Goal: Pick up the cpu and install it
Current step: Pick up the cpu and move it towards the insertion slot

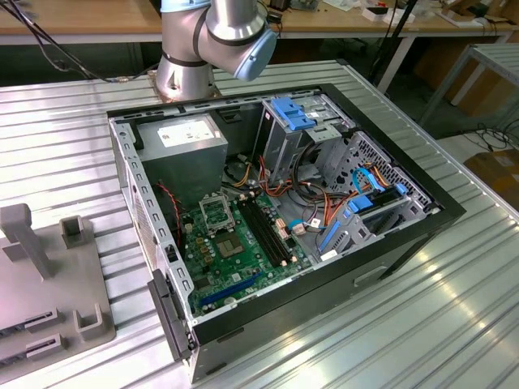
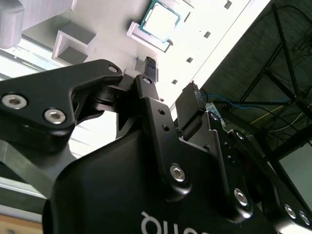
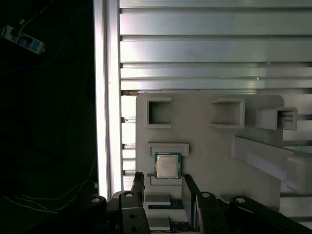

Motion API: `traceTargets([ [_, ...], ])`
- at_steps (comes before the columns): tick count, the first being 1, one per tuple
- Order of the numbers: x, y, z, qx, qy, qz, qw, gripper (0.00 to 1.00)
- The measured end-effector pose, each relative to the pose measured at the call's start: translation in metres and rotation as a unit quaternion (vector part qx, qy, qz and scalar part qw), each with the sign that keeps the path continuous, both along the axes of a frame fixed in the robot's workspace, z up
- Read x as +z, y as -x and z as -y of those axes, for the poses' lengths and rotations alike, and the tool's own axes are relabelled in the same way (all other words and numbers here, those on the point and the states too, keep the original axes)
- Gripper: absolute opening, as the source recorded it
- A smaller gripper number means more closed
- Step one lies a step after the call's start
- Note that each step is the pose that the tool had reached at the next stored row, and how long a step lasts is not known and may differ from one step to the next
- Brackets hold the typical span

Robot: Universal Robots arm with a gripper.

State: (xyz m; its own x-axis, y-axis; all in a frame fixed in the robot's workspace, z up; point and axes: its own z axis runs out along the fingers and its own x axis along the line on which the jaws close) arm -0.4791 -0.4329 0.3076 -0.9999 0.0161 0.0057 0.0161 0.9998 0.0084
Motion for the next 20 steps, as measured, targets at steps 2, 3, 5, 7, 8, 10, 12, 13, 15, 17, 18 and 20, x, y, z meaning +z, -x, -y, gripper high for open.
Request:
traceTargets([
  [2, -0.0012, 0.0000, 0.0000, 0.000, 0.0000, 0.0001, 1.00000, 0.44],
  [3, -0.0021, 0.0001, 0.0000, 0.001, 0.0000, 0.0001, 1.00000, 0.44],
  [5, -0.0051, 0.0000, 0.0000, 0.007, 0.0000, -0.0006, 0.99998, 0.44],
  [7, -0.0093, 0.0001, 0.0000, 0.024, 0.0000, -0.0010, 0.99970, 0.44],
  [8, -0.0111, 0.0000, 0.0000, 0.029, 0.0000, -0.0010, 0.99957, 0.44],
  [10, -0.0158, 0.0001, 0.0007, 0.030, 0.0000, -0.0011, 0.99954, 0.44],
  [12, -0.0196, 0.0000, 0.0016, 0.030, 0.0000, -0.0011, 0.99954, 0.44],
  [13, -0.0213, 0.0000, 0.0024, 0.030, 0.0000, -0.0011, 0.99954, 0.44],
  [15, -0.0266, 0.0000, 0.0066, 0.029, 0.0000, -0.0011, 0.99957, 0.44],
  [17, -0.0314, 0.0000, 0.0120, 0.029, 0.0000, -0.0011, 0.99958, 0.44],
  [18, -0.0335, -0.0003, 0.0132, 0.029, -0.0001, -0.0009, 0.99958, 0.44],
  [20, -0.0364, -0.0020, 0.0144, 0.029, 0.0000, -0.0011, 0.99958, 0.44],
])
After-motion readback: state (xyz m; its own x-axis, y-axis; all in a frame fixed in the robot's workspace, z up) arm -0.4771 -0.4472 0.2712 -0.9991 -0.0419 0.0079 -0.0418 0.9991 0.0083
